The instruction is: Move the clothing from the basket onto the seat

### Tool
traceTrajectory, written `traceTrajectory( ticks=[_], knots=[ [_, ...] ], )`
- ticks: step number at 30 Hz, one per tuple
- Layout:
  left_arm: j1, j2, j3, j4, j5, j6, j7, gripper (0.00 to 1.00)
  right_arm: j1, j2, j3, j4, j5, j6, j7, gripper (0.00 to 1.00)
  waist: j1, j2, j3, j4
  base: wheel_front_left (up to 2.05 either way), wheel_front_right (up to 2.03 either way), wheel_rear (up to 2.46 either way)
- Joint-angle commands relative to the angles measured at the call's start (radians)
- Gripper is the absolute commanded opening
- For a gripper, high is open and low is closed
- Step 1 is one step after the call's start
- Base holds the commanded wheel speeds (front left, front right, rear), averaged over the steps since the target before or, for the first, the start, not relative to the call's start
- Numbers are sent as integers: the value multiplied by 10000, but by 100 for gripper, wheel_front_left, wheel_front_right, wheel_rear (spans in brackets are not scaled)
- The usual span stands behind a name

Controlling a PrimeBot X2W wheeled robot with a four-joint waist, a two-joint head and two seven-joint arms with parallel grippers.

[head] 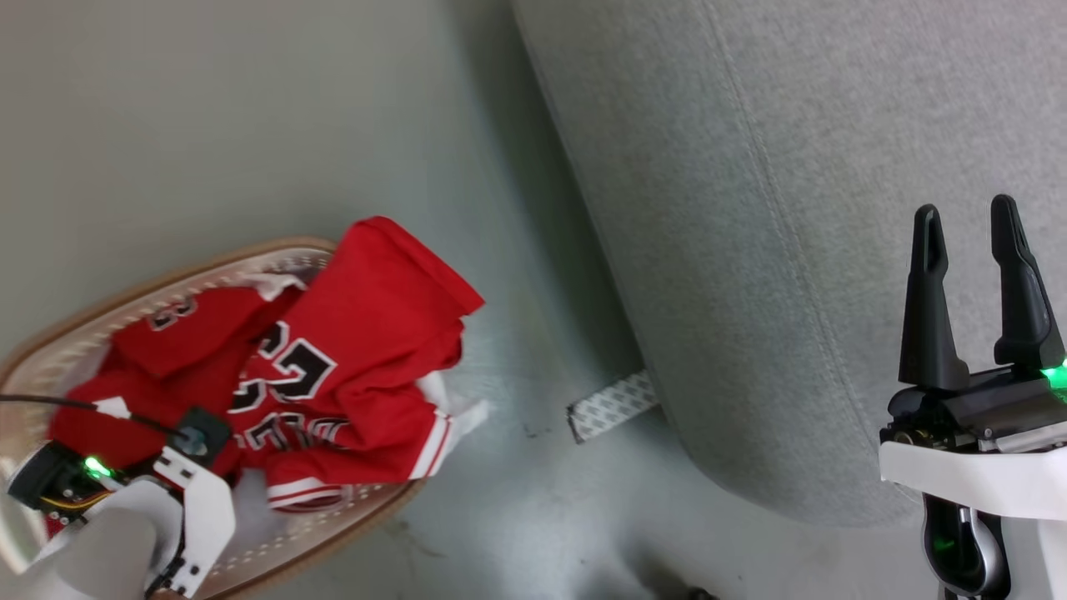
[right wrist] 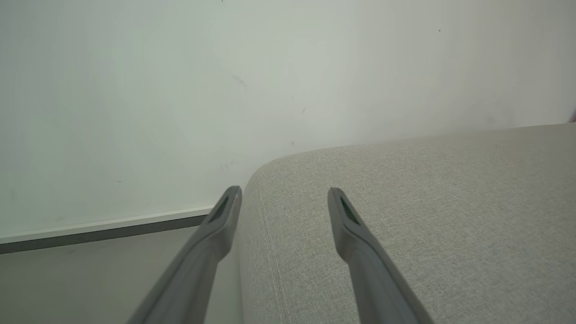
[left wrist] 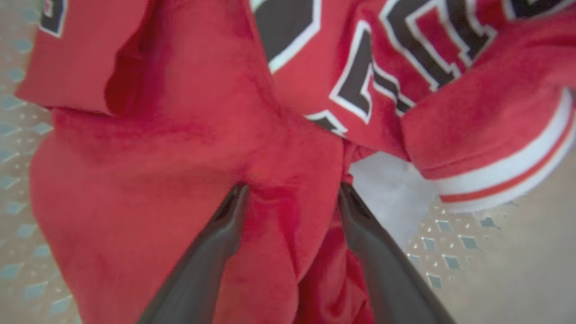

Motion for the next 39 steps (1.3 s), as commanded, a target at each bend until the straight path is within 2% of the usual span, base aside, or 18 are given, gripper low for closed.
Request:
traceTrajectory(
  ticks=[1, 2, 10, 11, 13, 14, 26, 30, 39],
  knots=[
    [-80, 121, -101, 74, -53, 15, 9, 100, -119, -17, 31, -47, 145, -22, 4, 100, -1, 0, 401, -415, 0, 0, 0],
    [-123, 298, -282, 167, -30, 15, 70, 100, -75, -15, 20, -75, 266, -22, 4, 100, -1, 0, 543, -583, 0, 0, 0],
    [-133, 445, -453, 404, -242, 96, 245, 100, 138, -18, 16, -44, 389, -21, 4, 100, -1, 0, 709, -932, 0, 0, 0],
    [-96, 439, -472, 436, -243, 152, 279, 73, 154, -17, -38, -63, 386, -23, 4, 100, -1, 0, 703, -959, 0, 0, 0],
    [-27, 414, -486, 478, -289, 216, 308, 7, 155, -12, -107, -99, 346, -23, 4, 100, -1, 0, 679, -989, 0, 0, 0],
    [-1, 387, -486, 489, -324, 213, 296, 0, 163, -14, -136, -106, 308, -23, 4, 100, -1, 0, 661, -989, 0, 0, 0],
    [349, -260, -380, 575, -734, 367, -101, 0, 221, -18, -101, 77, -77, -23, 4, 100, -1, 0, -211, -523, 0, 0, 0],
    [502, -664, -147, 591, -1089, 612, -536, 0, 264, -20, -292, 212, -521, -23, 4, 100, -1, 0, -954, -42, 0, 0, 0],
    [655, -1832, 283, 545, -1785, 470, -1522, 0, 489, -25, -588, 617, -1458, -23, 4, 100, -1, 0, -2948, 1435, 0, 0, 0]
  ],
)
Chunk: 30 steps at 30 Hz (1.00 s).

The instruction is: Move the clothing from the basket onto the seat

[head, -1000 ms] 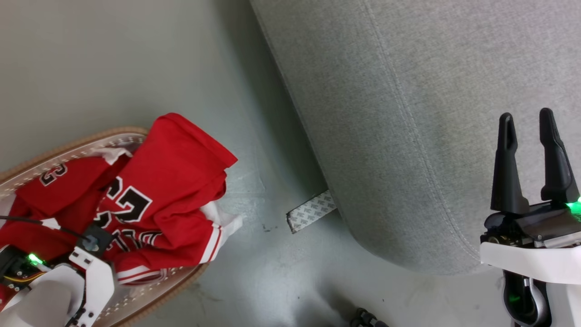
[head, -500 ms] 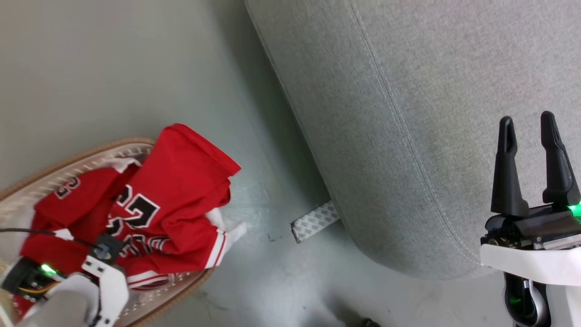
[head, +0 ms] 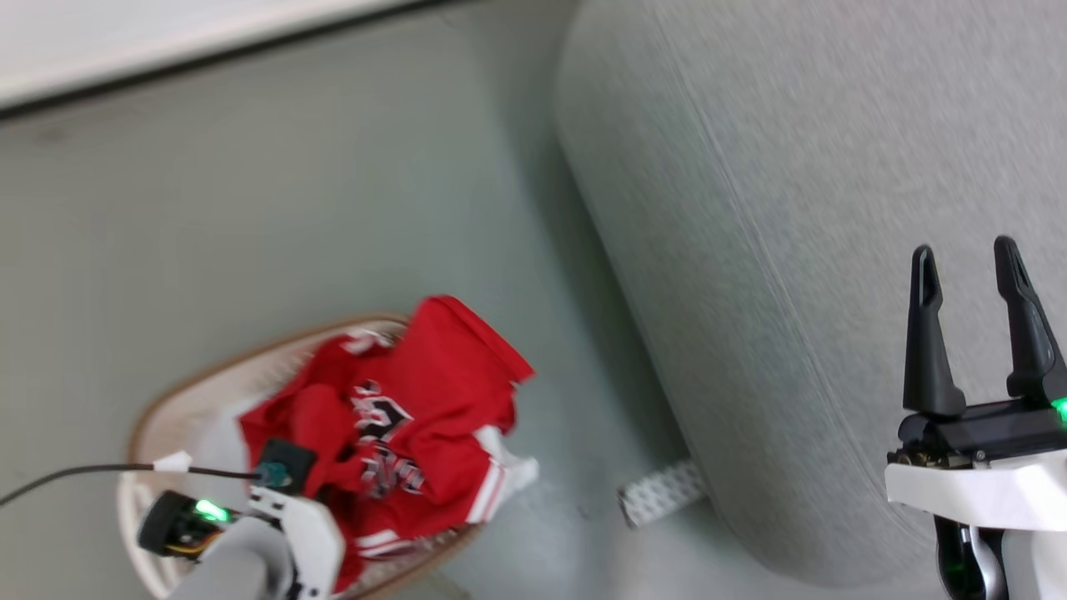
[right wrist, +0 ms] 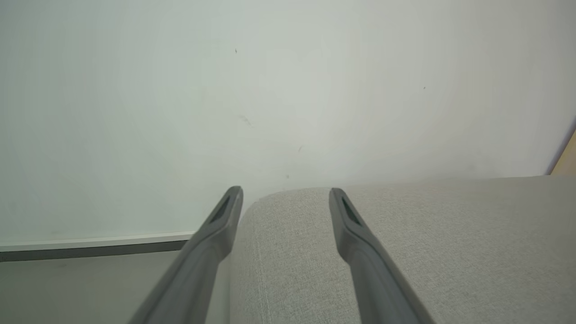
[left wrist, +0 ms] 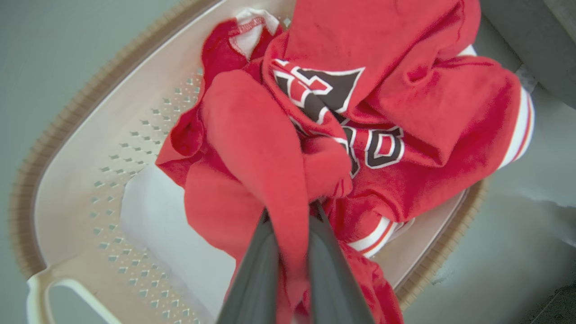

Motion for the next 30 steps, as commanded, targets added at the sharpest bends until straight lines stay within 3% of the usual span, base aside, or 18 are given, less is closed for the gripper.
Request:
traceTrajectory(
  ticks=[1, 9, 22, 30],
  knots=[
    [110, -65, 54, -27, -165, -13, -86, 0, 122, -36, -14, 44, -76, -23, 6, 100, 0, 0, -955, 896, 0, 0, 0],
    [455, -630, 608, -757, -668, 63, -242, 0, 625, -36, 97, 387, -316, -23, 8, 100, 0, 0, -2448, 2089, 0, 0, 0],
    [1592, -810, 1977, -4321, -281, 207, -239, 0, 1587, -33, 180, 845, -502, -21, 6, 100, 0, 0, -4223, 3659, 0, 0, 0],
    [2089, -1011, 2717, -6598, 98, -35, -238, 0, 2076, -33, 434, 1031, -381, -23, 8, 100, 0, 0, -4935, 4167, 0, 0, 0]
  ],
)
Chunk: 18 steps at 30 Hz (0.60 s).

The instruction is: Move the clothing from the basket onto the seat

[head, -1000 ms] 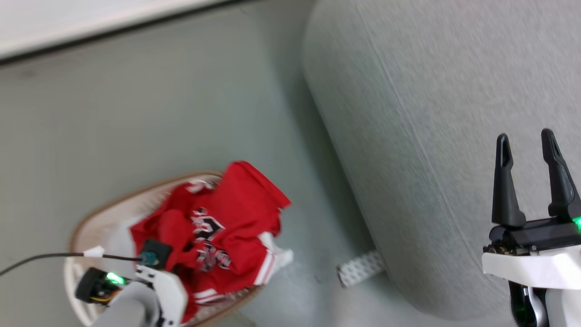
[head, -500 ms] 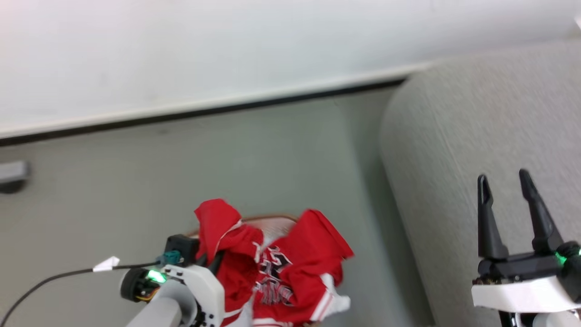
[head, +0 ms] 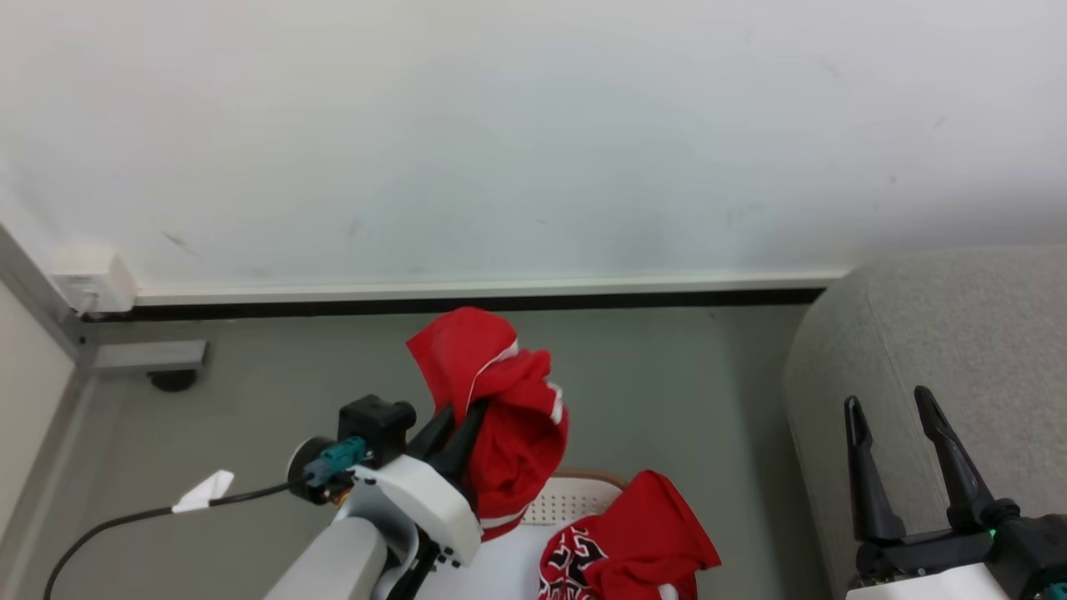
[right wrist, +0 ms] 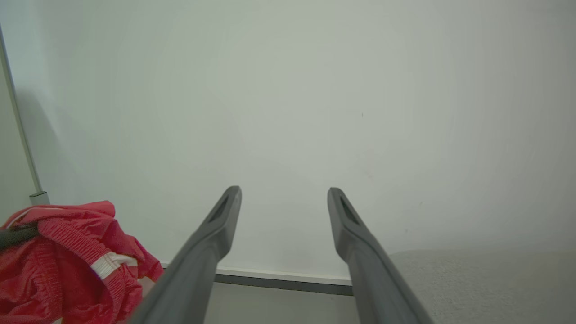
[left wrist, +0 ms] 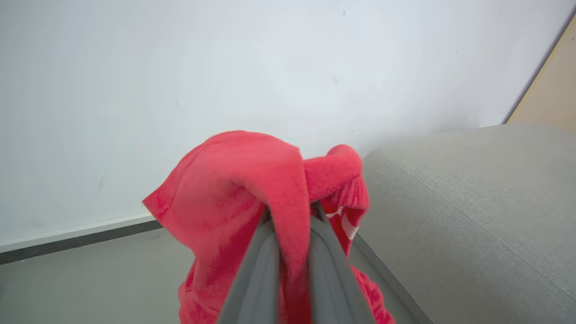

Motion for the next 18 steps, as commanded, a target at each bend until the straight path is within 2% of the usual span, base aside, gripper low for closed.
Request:
traceTrajectory(
  ticks=[1, 9, 18],
  knots=[
    [224, 52, 251, -571, 228, -50, -8, 0, 181, -27, 50, 37, 88, -23, 6, 100, 3, -2, -351, 316, 0, 0, 0],
    [547, -18, 947, -2346, 320, -107, -8, 0, 503, -31, 306, 192, 82, -25, 8, 100, 3, -2, -722, 447, 0, 0, 0],
    [833, 63, 1094, -3037, 458, -109, -9, 0, 584, -29, 487, 235, 83, -25, 8, 100, 3, -2, -789, 414, 0, 0, 0]
  ],
)
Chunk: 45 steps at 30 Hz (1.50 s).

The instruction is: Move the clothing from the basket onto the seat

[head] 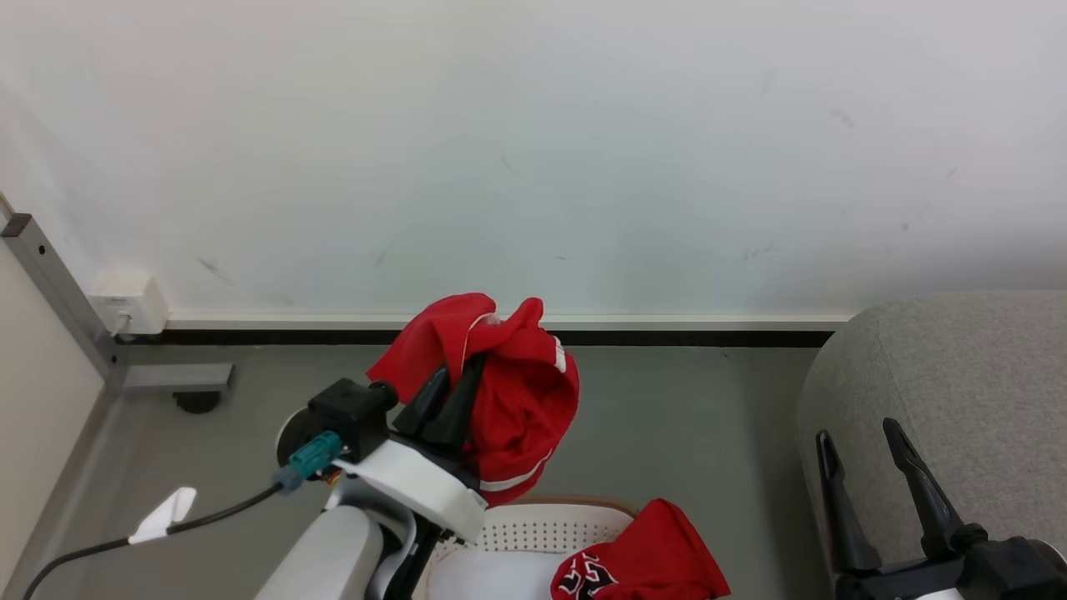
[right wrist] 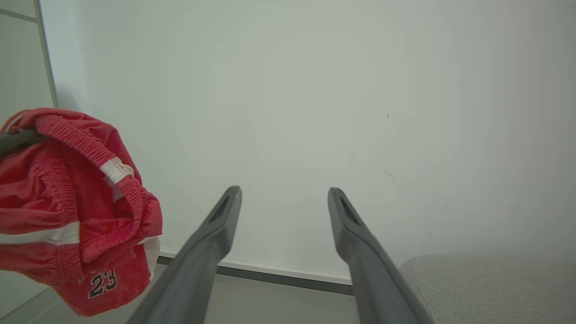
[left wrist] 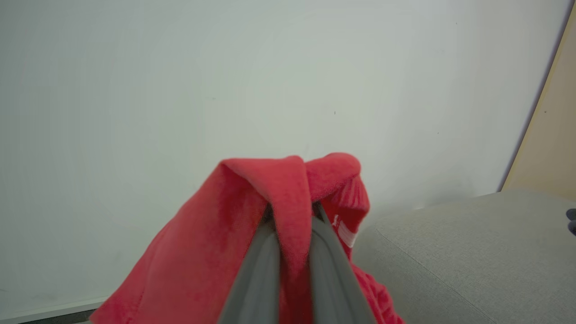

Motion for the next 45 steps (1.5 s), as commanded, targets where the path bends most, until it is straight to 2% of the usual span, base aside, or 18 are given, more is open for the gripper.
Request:
traceTrajectory(
  ticks=[1, 11, 19, 25, 33, 40, 45],
  knots=[
    [161, 86, 67, -113, 83, 12, -9, 0, 128, -31, 28, 27, 54, -25, 6, 100, 1, -2, 20, -13, 0, 0, 0],
    [190, 24, 22, -282, -24, -27, -9, 0, 19, -29, 148, 154, 122, -23, 4, 100, 1, -2, 145, -33, 0, 0, 0],
    [45, -20, -301, -454, 54, -126, -9, 0, -588, -80, 1420, 1208, 183, -25, 6, 100, 1, -2, 229, 134, 0, 0, 0],
    [-19, -228, -1106, -401, 126, -248, -5, 0, -1489, -610, 2587, 2257, 482, -25, 6, 100, 1, -2, 224, 529, 0, 0, 0],
    [-206, -501, -2305, -328, -143, -344, 30, 0, -2553, -1127, 4120, 3797, 1094, -23, 5, 100, 1, -2, 109, 1385, 0, 0, 0],
    [-307, -547, -3749, -379, -523, -348, 53, 0, -3057, -1292, 4680, 4640, 1580, -25, 6, 100, 1, -2, -2, 2130, 0, 0, 0],
    [-431, -435, -4388, -344, -918, -349, 25, 0, -3160, -1359, 4957, 4899, 1739, -23, 6, 100, 1, -2, -115, 2500, 0, 0, 0]
  ],
)
